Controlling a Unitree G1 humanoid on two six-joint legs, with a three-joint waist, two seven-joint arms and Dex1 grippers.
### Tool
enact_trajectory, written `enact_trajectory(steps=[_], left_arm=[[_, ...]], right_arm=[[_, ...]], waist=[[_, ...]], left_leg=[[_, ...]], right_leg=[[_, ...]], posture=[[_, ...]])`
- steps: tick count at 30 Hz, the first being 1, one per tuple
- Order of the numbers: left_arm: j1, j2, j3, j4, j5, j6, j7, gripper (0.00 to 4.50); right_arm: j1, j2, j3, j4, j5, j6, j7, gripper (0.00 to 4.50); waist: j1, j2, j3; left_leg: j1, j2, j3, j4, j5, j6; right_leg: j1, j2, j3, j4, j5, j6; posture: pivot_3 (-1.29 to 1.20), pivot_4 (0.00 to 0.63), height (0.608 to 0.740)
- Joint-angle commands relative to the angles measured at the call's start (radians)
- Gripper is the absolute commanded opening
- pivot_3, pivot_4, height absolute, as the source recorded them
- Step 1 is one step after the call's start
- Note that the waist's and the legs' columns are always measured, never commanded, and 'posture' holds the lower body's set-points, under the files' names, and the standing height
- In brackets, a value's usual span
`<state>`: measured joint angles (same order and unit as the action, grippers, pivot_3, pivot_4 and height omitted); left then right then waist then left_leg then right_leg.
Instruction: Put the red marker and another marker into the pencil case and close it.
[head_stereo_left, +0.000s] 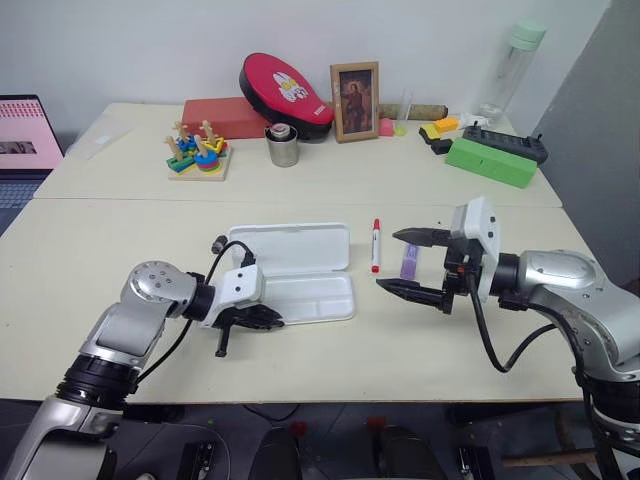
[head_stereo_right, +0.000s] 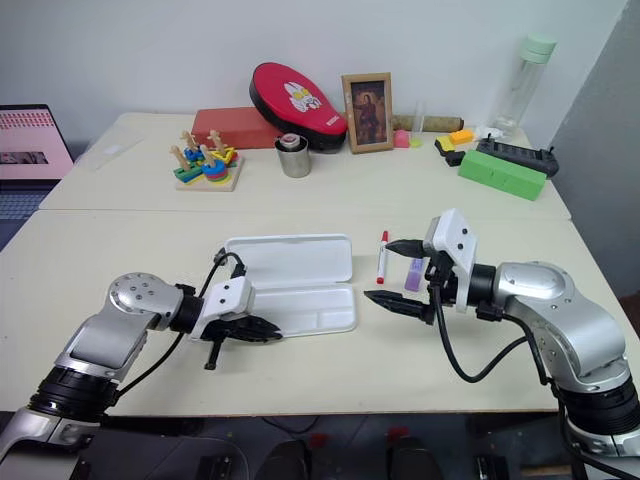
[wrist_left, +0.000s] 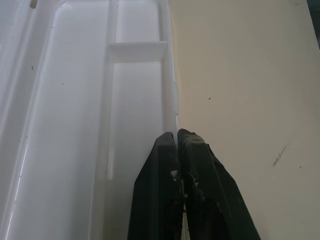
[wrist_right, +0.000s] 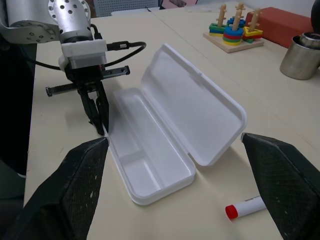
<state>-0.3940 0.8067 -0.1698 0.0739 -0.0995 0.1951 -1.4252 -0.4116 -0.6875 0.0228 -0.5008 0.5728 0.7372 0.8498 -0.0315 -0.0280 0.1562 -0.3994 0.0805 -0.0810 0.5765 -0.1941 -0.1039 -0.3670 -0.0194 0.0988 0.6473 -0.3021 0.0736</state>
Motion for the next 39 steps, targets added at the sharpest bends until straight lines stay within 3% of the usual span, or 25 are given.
enact_trajectory(steps=[1,16,29,33,39], left_arm=[[-0.025,0.016,-0.007,0.029,-0.003,-0.06,-0.015,0.05],[-0.051,0.003,-0.006,0.067,-0.007,-0.08,-0.003,0.05],[-0.011,0.013,0.04,-0.079,-0.104,0.035,0.036,2.53],[0.056,-0.048,0.188,-0.251,-0.256,0.176,0.18,3.28],[0.11,-0.196,0.291,-0.405,-0.355,0.277,0.433,4.44]], right_arm=[[-0.006,-0.011,-0.006,-0.029,0.016,-0.006,0.007,4.5],[0.001,-0.014,0.006,-0.027,0.013,-0.003,0.005,4.5],[-0.035,0.016,0.035,0.025,0.001,-0.006,-0.007,4.5],[-0.092,0.101,0.077,0.132,-0.12,0.024,-0.185,4.5],[-0.155,0.257,0.099,0.255,-0.207,0.177,-0.404,4.5]], waist=[[0.0,0.0,0.0],[0.0,0.0,0.0],[0.0,0.0,0.0],[-0.004,0.0,0.0],[0.0,-0.001,-0.001]], left_leg=[[0.0,0.0,0.0,0.0,0.0,0.0],[0.0,0.0,0.0,0.0,0.0,0.0],[0.0,0.0,0.0,0.0,0.0,0.0],[0.0,0.0,0.0,0.0,0.0,0.0],[0.0,0.0,0.0,0.001,0.0,0.0]], right_leg=[[0.0,0.0,0.0,0.0,0.0,0.0],[0.0,0.0,0.0,0.0,0.0,0.0],[0.0,0.0,0.0,0.0,0.0,0.0],[0.0,0.0,0.0,0.001,0.0,0.0],[0.0,0.0,0.0,0.002,0.0,0.0]], posture=[[0.0,0.15,0.74],[0.0,0.15,0.74],[0.0,0.15,0.74],[0.0,0.15,0.74],[0.0,0.15,0.74]])
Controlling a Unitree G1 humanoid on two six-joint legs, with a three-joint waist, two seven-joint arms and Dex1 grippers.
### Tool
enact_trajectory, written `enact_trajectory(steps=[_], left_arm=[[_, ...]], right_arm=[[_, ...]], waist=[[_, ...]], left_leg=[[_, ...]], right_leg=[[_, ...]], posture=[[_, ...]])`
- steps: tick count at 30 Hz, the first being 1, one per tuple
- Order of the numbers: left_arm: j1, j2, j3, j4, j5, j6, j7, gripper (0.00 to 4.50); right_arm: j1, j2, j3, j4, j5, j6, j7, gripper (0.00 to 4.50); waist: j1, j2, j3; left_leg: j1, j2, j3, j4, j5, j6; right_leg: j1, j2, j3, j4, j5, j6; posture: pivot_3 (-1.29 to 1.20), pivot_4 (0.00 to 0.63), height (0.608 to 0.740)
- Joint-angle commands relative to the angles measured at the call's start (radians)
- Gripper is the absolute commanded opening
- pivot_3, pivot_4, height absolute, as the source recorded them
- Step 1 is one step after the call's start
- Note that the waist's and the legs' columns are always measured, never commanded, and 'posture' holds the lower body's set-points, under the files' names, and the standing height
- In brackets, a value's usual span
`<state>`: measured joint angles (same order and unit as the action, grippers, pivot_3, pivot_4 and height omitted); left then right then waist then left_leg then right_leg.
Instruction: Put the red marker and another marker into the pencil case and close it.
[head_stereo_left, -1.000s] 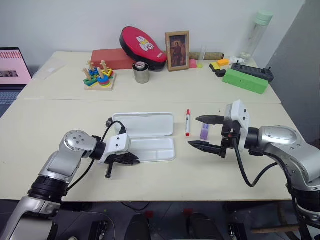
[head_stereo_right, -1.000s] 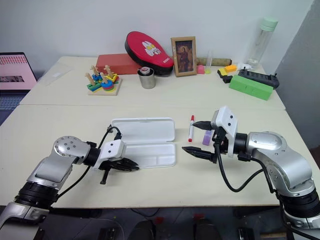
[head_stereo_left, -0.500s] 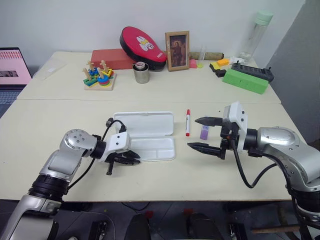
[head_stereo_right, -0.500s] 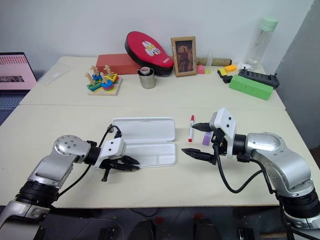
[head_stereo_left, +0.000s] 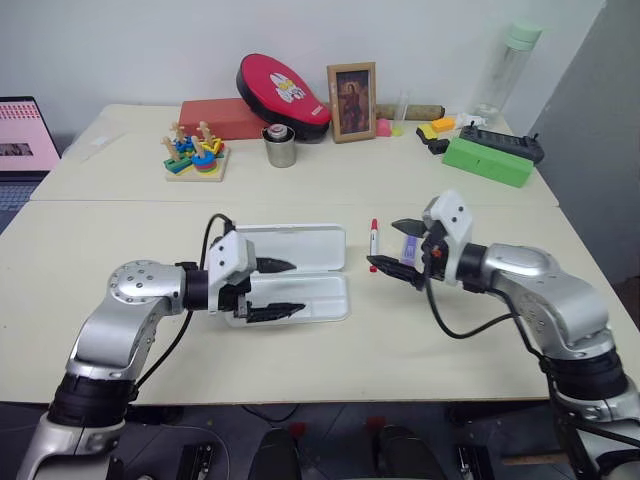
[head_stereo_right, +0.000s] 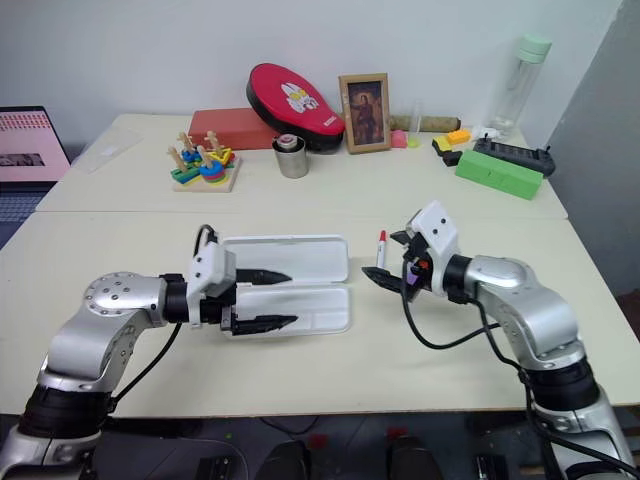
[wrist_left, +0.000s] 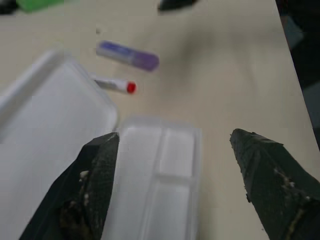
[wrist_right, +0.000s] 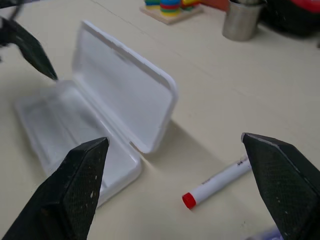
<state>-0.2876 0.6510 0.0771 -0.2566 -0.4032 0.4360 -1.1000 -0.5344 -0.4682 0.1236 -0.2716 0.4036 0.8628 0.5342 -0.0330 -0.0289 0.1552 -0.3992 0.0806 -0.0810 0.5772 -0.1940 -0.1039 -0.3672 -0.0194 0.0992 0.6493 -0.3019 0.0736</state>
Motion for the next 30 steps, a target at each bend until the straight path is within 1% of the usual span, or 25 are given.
enact_trajectory(steps=[1,4,7,13,18,21,22,25,30], left_arm=[[0.003,-0.067,0.048,-0.087,-0.047,0.035,0.15,4.44],[-0.001,-0.119,0.037,-0.11,-0.031,0.023,0.241,4.44],[-0.013,-0.155,0.003,-0.134,-0.031,0.034,0.294,4.44],[-0.034,-0.182,-0.076,-0.14,-0.012,0.038,0.339,4.44],[-0.029,-0.173,-0.109,-0.14,0.003,0.03,0.35,4.44],[-0.028,-0.169,-0.126,-0.14,0.01,0.027,0.353,4.5],[-0.029,-0.167,-0.13,-0.139,0.013,0.026,0.354,4.5],[-0.03,-0.165,-0.134,-0.135,0.019,0.021,0.355,4.5],[-0.033,-0.166,-0.137,-0.123,0.036,0.006,0.357,4.5]], right_arm=[[-0.041,0.062,0.008,0.042,-0.051,0.055,-0.107,4.5],[-0.068,0.129,0.032,0.111,-0.103,0.056,-0.178,4.5],[-0.096,0.199,0.037,0.205,-0.148,0.039,-0.236,4.5],[-0.134,0.283,0.06,0.381,-0.23,-0.005,-0.298,4.5],[-0.134,0.304,0.071,0.471,-0.287,-0.03,-0.327,4.5],[-0.124,0.31,0.072,0.479,-0.305,-0.036,-0.328,3.96],[-0.122,0.312,0.071,0.476,-0.307,-0.036,-0.328,3.66],[-0.117,0.318,0.067,0.468,-0.313,-0.03,-0.331,2.96],[-0.118,0.32,0.054,0.465,-0.321,-0.031,-0.335,1.47]], waist=[[0.004,0.0,0.0],[0.003,-0.001,0.0],[0.001,-0.001,-0.001],[0.001,-0.001,-0.001],[0.0,0.0,-0.003],[0.0,0.0,-0.004],[0.001,0.0,-0.005],[0.002,0.0,-0.005],[0.002,0.0,-0.005]], left_leg=[[0.0,0.0,0.0,0.0,0.0,0.0],[0.0,-0.001,0.0,0.0,0.0,0.0],[0.0,0.0,0.0,0.0,0.0,0.0],[0.0,-0.001,0.0,0.0,0.0,0.0],[0.0,-0.001,0.0,0.0,0.0,0.0],[0.001,-0.001,0.0,0.0,0.0,0.0],[0.001,-0.001,0.0,0.0,0.0,0.0],[0.001,-0.001,0.0,0.0,0.0,0.0],[0.001,-0.001,0.0,0.0,0.0,0.0]], right_leg=[[0.0,0.0,0.0,0.0,0.0,0.0],[0.0,0.0,0.0,0.0,0.0,0.0],[0.0,0.0,0.0,0.0,0.0,0.0],[0.0,0.0,0.0,0.0,0.0,0.0],[0.0,0.0,0.0,0.0,0.001,0.0],[0.0,0.0,0.0,0.001,0.001,0.0],[0.0,0.0,0.0,0.001,0.001,0.0],[0.001,0.0,0.0,0.001,0.001,0.001],[0.002,0.0,0.0,0.0,0.001,0.001]], posture=[[0.0,0.15,0.74],[0.0,0.15,0.74],[0.0,0.15,0.74],[0.0,0.15,0.74],[0.0,0.15,0.74],[0.0,0.15,0.74],[0.0,0.15,0.74],[0.0,0.15,0.74],[0.0,0.15,0.74]])
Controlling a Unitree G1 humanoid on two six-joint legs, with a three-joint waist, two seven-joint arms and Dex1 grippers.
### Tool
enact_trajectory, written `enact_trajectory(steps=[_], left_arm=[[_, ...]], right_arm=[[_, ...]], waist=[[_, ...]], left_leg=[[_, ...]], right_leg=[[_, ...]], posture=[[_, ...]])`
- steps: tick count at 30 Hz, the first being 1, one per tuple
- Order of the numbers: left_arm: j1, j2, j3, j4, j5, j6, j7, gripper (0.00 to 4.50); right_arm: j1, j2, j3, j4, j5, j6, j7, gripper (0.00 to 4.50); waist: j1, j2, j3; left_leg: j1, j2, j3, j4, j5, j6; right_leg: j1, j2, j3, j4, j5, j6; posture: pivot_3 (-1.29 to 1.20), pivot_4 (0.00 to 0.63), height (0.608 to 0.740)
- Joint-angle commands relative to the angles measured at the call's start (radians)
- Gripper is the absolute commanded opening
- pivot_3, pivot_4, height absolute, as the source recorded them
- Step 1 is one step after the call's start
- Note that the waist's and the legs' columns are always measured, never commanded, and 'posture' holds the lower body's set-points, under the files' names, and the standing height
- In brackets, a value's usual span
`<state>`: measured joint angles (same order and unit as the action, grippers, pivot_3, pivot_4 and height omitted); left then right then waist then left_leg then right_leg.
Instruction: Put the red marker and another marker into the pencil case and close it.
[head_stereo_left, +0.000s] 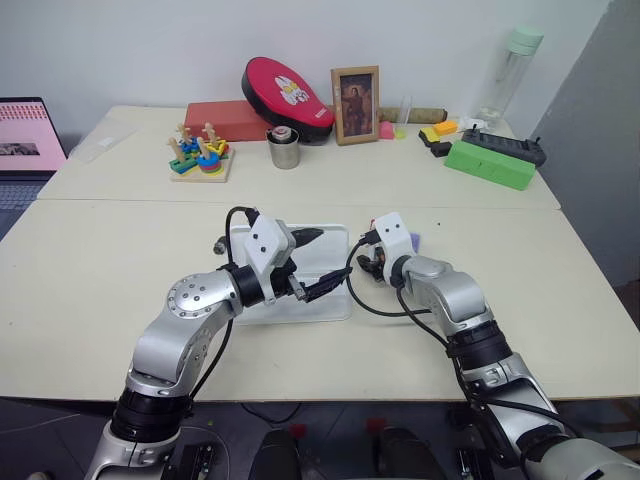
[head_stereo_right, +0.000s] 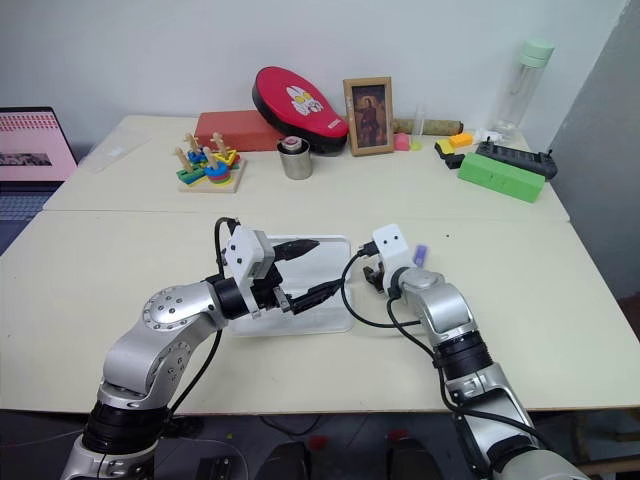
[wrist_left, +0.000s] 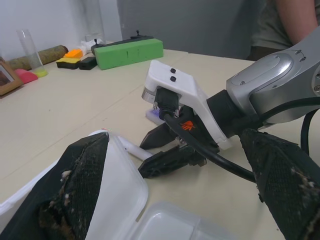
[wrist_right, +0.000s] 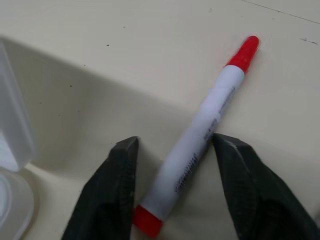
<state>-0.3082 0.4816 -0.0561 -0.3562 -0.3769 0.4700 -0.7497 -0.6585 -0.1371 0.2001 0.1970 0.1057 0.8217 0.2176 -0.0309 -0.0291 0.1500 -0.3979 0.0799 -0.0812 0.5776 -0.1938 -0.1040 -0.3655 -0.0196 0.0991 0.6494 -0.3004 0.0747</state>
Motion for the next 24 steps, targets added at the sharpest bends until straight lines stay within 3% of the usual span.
enact_trajectory(steps=[1,5,13,21,24], left_arm=[[-0.014,0.002,-0.004,-0.02,0.011,-0.031,0.006,4.5],[-0.018,-0.001,-0.008,-0.013,0.017,-0.038,0.005,4.5],[-0.018,0.0,0.003,-0.017,0.012,-0.034,0.015,4.5],[0.053,0.054,0.094,-0.083,-0.065,0.019,0.008,4.5],[0.214,0.118,0.226,-0.151,-0.137,0.029,-0.041,4.5]], right_arm=[[0.005,-0.01,-0.026,-0.002,-0.025,0.009,-0.019,1.24],[0.001,-0.01,-0.045,-0.01,-0.024,0.006,-0.025,0.34],[-0.045,-0.052,-0.136,-0.139,0.023,0.014,0.0,0.32],[-0.088,-0.203,-0.196,-0.338,0.187,-0.088,0.301,0.32],[-0.097,-0.267,-0.127,-0.439,0.248,-0.136,0.485,0.32]], waist=[[0.0,0.0,0.0],[0.0,0.0,0.0],[-0.001,0.001,0.001],[-0.004,0.003,0.002],[-0.014,0.003,0.002]], left_leg=[[0.0,0.0,0.0,0.0,0.0,0.0],[0.0,0.0,0.0,0.0,0.0,0.0],[-0.002,0.0,0.0,-0.001,0.0,0.0],[-0.002,0.0,0.0,-0.002,0.0,0.0],[-0.002,0.0,0.0,-0.003,0.0,0.0]], right_leg=[[0.0,0.0,0.0,0.0,0.0,0.0],[0.0,0.0,0.0,-0.001,0.0,0.0],[-0.002,0.0,0.0,-0.001,0.0,0.0],[-0.003,0.0,0.0,-0.002,0.0,0.0],[-0.003,0.0,0.001,-0.003,0.0,0.0]], posture=[[0.0,0.15,0.74],[0.0,0.15,0.74],[0.0,0.15,0.74],[0.0,0.15,0.74],[0.0,0.15,0.74]])
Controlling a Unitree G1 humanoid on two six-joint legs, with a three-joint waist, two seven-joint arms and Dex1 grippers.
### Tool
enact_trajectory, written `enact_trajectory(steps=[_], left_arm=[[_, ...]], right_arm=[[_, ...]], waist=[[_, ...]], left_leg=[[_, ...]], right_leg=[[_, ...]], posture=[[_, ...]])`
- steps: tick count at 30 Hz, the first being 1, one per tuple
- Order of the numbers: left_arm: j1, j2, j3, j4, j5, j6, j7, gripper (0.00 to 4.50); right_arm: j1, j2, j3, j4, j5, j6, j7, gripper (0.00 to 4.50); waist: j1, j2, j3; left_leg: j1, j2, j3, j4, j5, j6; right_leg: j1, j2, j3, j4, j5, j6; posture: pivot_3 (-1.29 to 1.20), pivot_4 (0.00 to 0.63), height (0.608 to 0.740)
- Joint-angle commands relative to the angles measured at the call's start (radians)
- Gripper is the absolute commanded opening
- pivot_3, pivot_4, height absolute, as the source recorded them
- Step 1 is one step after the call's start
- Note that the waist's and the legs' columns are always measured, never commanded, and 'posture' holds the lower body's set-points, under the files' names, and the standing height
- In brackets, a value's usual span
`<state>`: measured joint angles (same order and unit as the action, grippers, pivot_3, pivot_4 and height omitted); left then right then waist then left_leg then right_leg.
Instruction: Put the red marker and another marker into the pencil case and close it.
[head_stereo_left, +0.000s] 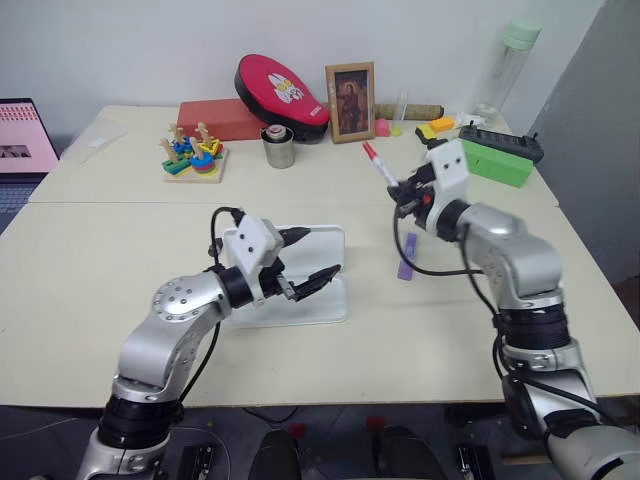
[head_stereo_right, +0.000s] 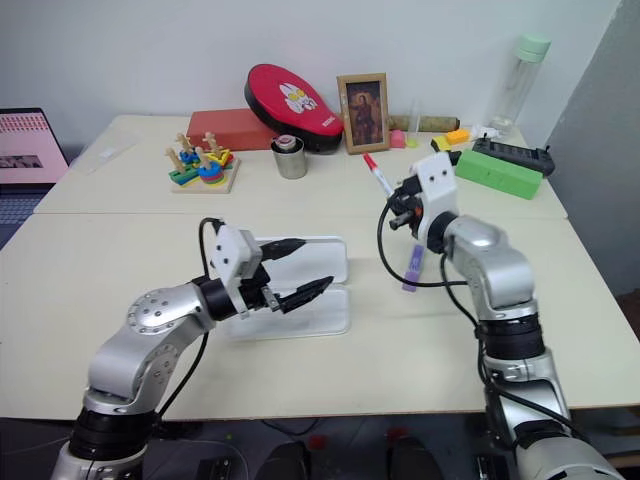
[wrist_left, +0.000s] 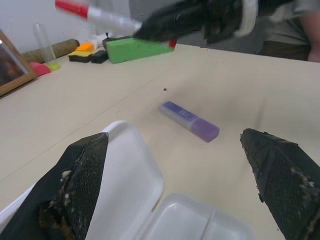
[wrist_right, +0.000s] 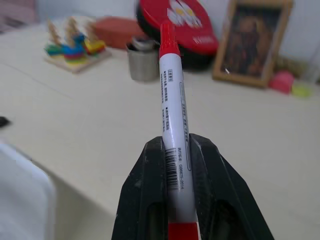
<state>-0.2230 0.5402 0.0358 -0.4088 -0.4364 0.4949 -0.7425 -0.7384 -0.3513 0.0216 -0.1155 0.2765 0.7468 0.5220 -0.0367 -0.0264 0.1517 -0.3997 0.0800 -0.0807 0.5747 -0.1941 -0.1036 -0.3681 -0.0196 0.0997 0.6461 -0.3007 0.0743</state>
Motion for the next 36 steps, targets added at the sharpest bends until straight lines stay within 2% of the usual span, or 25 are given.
enact_trajectory(steps=[1,5,8,15,22,32,33,36], left_arm=[[0.179,0.078,0.165,-0.105,-0.079,-0.005,-0.06,4.5],[0.332,0.124,0.275,-0.095,-0.086,-0.04,-0.089,4.5],[0.414,0.135,0.35,-0.072,-0.088,-0.065,-0.1,4.5],[0.563,0.101,0.425,-0.046,-0.084,-0.12,-0.099,4.5],[0.602,0.085,0.421,-0.083,-0.086,-0.126,-0.071,4.5],[0.616,0.082,0.419,-0.118,-0.103,-0.111,-0.043,4.5],[0.612,0.082,0.414,-0.119,-0.102,-0.109,-0.039,4.5],[0.597,0.083,0.398,-0.123,-0.103,-0.105,-0.032,4.5]], right_arm=[[-0.021,-0.062,0.075,-0.145,0.087,-0.073,0.217,0.32],[-0.048,-0.048,0.17,-0.149,0.088,-0.097,0.296,0.32],[-0.076,-0.04,0.284,-0.099,0.013,-0.147,0.336,0.32],[-0.119,0.025,0.497,0.159,-0.187,-0.336,0.363,0.32],[-0.108,0.07,0.566,0.311,-0.272,-0.459,0.41,0.32],[-0.118,0.131,0.551,0.43,-0.337,-0.506,0.404,0.32],[-0.118,0.134,0.546,0.432,-0.339,-0.508,0.406,0.67],[-0.12,0.137,0.536,0.436,-0.343,-0.513,0.409,1.27]], waist=[[-0.015,0.001,0.0],[-0.02,0.001,0.001],[-0.02,0.0,0.0],[-0.015,-0.003,-0.001],[-0.009,-0.002,-0.001],[-0.012,-0.002,-0.001],[-0.011,-0.002,-0.001],[-0.012,-0.002,-0.001]], left_leg=[[0.0,0.0,0.001,-0.001,0.0,0.0],[0.0,0.001,0.0,-0.001,0.0,0.0],[0.001,0.001,0.001,0.0,0.0,0.0],[0.002,0.001,0.002,0.001,0.0,0.0],[0.001,0.001,0.002,0.0,0.0,0.0],[0.001,0.001,0.002,0.0,0.0,-0.001],[0.001,0.001,0.002,0.0,0.0,-0.001],[0.001,0.001,0.002,0.0,0.0,-0.001]], right_leg=[[-0.001,0.0,0.001,-0.001,0.0,0.0],[-0.001,0.0,0.0,0.001,-0.001,-0.002],[-0.001,0.0,0.0,0.0,-0.001,-0.001],[-0.005,-0.001,0.001,0.0,-0.002,-0.004],[-0.005,0.0,0.0,0.001,-0.001,-0.002],[-0.005,0.0,0.0,0.001,-0.001,-0.002],[-0.005,0.0,0.0,0.001,-0.001,-0.002],[-0.005,0.0,0.0,0.001,-0.001,-0.002]], posture=[[0.0,0.15,0.74],[0.0,0.15,0.74],[0.0,0.15,0.74],[0.0,0.15,0.74],[0.0,0.15,0.74],[0.0,0.15,0.74],[0.0,0.15,0.74],[0.0,0.15,0.74]])
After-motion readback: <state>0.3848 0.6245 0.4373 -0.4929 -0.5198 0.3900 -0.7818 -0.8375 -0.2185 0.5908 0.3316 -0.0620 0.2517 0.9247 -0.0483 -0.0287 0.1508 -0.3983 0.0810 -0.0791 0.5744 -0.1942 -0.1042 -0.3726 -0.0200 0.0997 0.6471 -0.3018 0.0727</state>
